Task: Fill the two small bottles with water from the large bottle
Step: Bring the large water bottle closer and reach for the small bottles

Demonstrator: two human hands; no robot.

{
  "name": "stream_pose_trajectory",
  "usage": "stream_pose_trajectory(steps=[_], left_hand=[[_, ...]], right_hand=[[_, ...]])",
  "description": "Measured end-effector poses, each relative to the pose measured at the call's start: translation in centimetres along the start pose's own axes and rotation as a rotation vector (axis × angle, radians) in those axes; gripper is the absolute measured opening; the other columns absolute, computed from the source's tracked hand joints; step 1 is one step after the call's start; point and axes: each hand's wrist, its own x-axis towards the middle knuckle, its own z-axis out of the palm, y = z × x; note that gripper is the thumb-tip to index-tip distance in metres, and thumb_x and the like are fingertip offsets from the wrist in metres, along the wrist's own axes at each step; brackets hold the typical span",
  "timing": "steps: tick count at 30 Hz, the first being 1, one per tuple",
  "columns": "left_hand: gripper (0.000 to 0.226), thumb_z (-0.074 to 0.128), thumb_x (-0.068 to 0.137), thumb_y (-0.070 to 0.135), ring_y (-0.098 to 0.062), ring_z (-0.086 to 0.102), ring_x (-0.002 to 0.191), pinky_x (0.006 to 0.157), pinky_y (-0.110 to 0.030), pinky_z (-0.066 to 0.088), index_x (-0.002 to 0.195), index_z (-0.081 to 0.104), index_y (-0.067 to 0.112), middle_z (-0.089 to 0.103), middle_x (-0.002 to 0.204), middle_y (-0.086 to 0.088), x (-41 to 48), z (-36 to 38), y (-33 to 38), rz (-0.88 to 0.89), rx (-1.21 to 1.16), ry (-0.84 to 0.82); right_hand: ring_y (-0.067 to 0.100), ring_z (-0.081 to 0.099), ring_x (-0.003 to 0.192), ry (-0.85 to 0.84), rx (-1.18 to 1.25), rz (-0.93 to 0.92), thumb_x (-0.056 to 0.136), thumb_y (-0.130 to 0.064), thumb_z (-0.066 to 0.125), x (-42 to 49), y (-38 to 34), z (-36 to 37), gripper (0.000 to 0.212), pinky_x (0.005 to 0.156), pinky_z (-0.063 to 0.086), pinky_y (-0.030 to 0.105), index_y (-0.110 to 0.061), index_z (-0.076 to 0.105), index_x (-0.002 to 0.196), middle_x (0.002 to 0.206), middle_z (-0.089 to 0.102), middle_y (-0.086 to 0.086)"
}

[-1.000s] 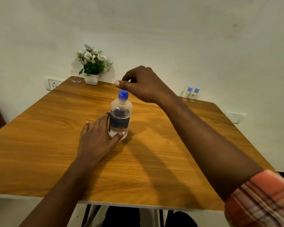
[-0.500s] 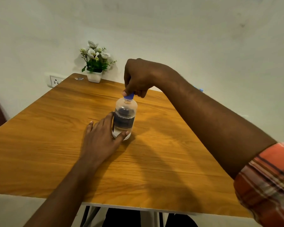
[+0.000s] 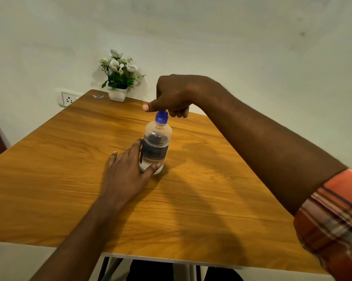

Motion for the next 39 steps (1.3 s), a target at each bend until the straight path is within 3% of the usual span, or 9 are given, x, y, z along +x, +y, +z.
stream_pose_trajectory(steps=[3, 6, 9, 12, 16, 23, 30, 36, 39], left_hand=[[0.086, 0.055, 0.083, 0.064, -0.019, 0.041, 0.137, 0.119, -0.047, 0.019, 0.150, 0.018, 0.024, 0.045, 0.148, -0.001, 0.0, 0.0, 0.1, 0.004, -0.004, 0.002], [0.087, 0.053, 0.083, 0.066, -0.019, 0.041, 0.137, 0.119, -0.048, 0.019, 0.150, 0.017, 0.025, 0.045, 0.148, -0.001, 0.0, 0.0, -0.1, 0.007, 0.002, -0.001], [0.086, 0.053, 0.082, 0.066, -0.019, 0.042, 0.136, 0.119, -0.048, 0.020, 0.149, 0.018, 0.025, 0.047, 0.146, -0.001, 0.1, 0.0, -0.2, 0.014, 0.001, 0.001], [0.086, 0.053, 0.082, 0.067, -0.019, 0.044, 0.135, 0.119, -0.048, 0.020, 0.149, 0.019, 0.025, 0.049, 0.145, -0.001, 0.0, 0.1, -0.2, 0.016, 0.008, 0.008], [0.086, 0.053, 0.082, 0.067, -0.020, 0.044, 0.134, 0.119, -0.048, 0.021, 0.149, 0.018, 0.026, 0.049, 0.145, -0.001, 0.1, 0.1, -0.3, 0.014, 0.008, 0.007], [0.086, 0.052, 0.083, 0.067, -0.019, 0.044, 0.134, 0.119, -0.048, 0.021, 0.149, 0.016, 0.026, 0.049, 0.145, -0.001, 0.0, 0.2, -0.4, 0.007, 0.016, 0.000], [0.083, 0.050, 0.085, 0.065, -0.021, 0.047, 0.132, 0.118, -0.050, 0.022, 0.149, 0.017, 0.024, 0.050, 0.144, -0.002, 0.0, 0.1, -0.4, 0.039, 0.005, 0.006], [0.081, 0.051, 0.085, 0.065, -0.020, 0.048, 0.131, 0.117, -0.051, 0.022, 0.148, 0.019, 0.025, 0.051, 0.143, -0.001, 0.0, 0.2, -0.5, 0.049, 0.001, 0.014], [0.079, 0.050, 0.085, 0.064, -0.021, 0.050, 0.129, 0.117, -0.051, 0.023, 0.148, 0.021, 0.025, 0.053, 0.141, -0.001, 0.0, 0.2, -0.6, 0.050, 0.002, 0.020]], right_hand=[[0.019, 0.067, 0.052, -0.030, -0.016, 0.001, 0.092, -0.038, 0.062, 0.1, -0.3, -0.1, 0.036, 0.052, 0.055, 0.027, -0.003, 0.063, 0.083, 0.072, 0.069, 0.011], [0.022, 0.070, 0.068, -0.059, -0.011, -0.051, 0.086, -0.020, 0.071, -0.2, -0.6, -0.5, 0.023, 0.057, 0.057, 0.026, -0.002, 0.069, 0.100, 0.083, 0.070, 0.010], [0.015, 0.065, 0.076, -0.110, -0.055, -0.119, 0.081, -0.009, 0.075, -0.6, -1.1, -0.5, 0.034, 0.057, 0.052, 0.020, -0.011, 0.066, 0.114, 0.094, 0.063, 0.000], [0.012, 0.059, 0.072, -0.109, -0.043, -0.093, 0.082, -0.025, 0.075, -0.4, -1.1, -0.3, 0.043, 0.056, 0.049, 0.021, -0.011, 0.060, 0.120, 0.101, 0.059, 0.002], [0.020, 0.066, 0.063, -0.070, -0.063, 0.024, 0.089, -0.052, 0.060, 0.0, -0.8, -0.2, 0.049, 0.057, 0.056, 0.028, -0.003, 0.061, 0.093, 0.082, 0.068, 0.010], [0.026, 0.071, 0.069, -0.099, 0.036, -0.012, 0.089, -0.026, 0.068, -0.1, 0.0, -0.2, 0.031, 0.056, 0.059, 0.029, 0.001, 0.068, 0.103, 0.083, 0.070, 0.015], [0.024, 0.071, 0.080, 0.028, 0.511, -0.125, 0.083, -0.008, 0.073, -2.3, 4.1, 2.4, 0.015, 0.064, 0.061, 0.029, -0.004, 0.068, 0.096, 0.093, 0.071, 0.014], [0.016, 0.069, 0.087, 0.256, 0.835, -0.143, 0.079, 0.000, 0.074, -4.1, 6.5, 7.3, 0.049, 0.069, 0.060, 0.023, -0.006, 0.060, 0.126, 0.104, 0.066, 0.002], [0.014, 0.066, 0.101, 0.406, 0.872, -0.090, 0.082, -0.003, 0.072, -4.7, 7.0, 9.9, 0.047, 0.078, 0.057, 0.020, -0.010, 0.061, 0.128, 0.120, 0.065, 0.002]])
